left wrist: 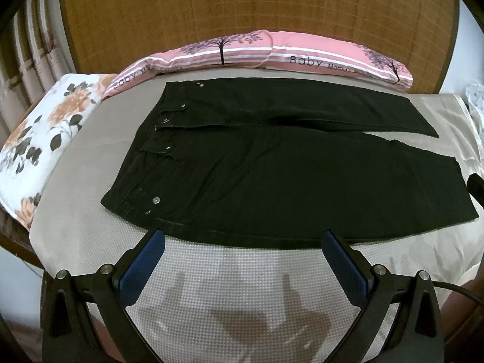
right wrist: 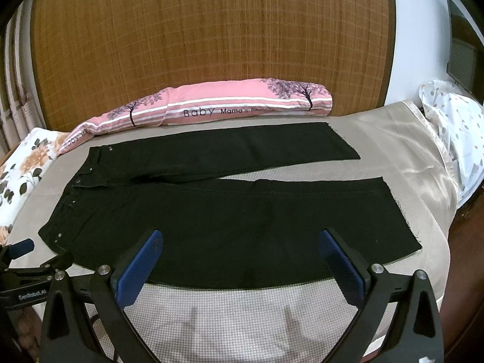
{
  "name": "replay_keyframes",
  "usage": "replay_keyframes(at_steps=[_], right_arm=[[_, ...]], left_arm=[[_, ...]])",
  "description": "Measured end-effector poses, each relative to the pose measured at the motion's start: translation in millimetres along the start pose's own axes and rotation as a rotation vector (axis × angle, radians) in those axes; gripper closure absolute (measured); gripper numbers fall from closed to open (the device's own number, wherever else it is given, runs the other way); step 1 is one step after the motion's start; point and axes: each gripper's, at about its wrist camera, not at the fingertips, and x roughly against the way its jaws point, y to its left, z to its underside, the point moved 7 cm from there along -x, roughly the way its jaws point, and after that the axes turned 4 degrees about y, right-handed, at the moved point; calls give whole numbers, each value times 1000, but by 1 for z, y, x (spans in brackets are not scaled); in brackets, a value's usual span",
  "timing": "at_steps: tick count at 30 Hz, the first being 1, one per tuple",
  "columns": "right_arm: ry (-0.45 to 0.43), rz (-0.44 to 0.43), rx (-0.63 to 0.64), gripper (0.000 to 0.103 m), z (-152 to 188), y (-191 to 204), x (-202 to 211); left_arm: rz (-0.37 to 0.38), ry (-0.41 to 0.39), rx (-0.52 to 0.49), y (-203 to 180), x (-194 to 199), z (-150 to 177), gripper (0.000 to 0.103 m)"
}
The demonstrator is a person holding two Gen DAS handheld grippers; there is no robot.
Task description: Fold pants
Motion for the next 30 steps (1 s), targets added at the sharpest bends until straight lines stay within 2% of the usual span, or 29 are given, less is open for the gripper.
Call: replay_keyframes(at_steps=[30], right_arm=[[8, -2, 3, 1, -2, 0, -4]], left_arm=[[-12, 9, 3, 1, -3, -4, 1]])
